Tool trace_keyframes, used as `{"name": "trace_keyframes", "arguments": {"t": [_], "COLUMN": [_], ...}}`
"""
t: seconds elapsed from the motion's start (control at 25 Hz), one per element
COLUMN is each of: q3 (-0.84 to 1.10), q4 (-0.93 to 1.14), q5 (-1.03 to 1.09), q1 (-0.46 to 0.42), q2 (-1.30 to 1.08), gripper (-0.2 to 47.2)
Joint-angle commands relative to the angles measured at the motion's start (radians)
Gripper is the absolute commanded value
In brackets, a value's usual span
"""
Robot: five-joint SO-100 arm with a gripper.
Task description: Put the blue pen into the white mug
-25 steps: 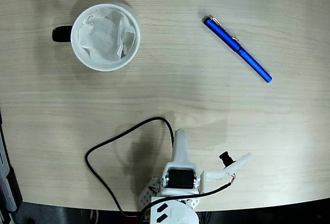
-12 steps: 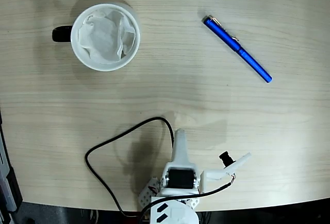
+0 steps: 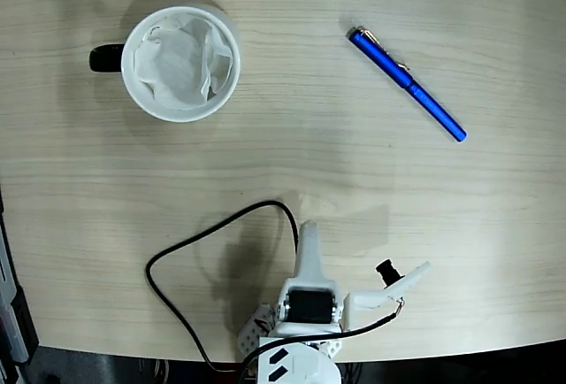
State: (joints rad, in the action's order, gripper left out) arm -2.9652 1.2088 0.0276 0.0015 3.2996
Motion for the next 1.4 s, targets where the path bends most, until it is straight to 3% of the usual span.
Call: {"name": "trace_keyframes", "arguments": {"t": [0.0, 1.0, 1.36], "q3": [-0.012, -0.005, 0.121], "q4": [0.037, 0.011, -0.028], "q5": [-0.002, 0.002, 0.002], "q1": [-0.017, -0.003, 0.009], "q2": [0.063, 0.035, -0.11], "gripper": [0.0, 0.0, 0.0]}}
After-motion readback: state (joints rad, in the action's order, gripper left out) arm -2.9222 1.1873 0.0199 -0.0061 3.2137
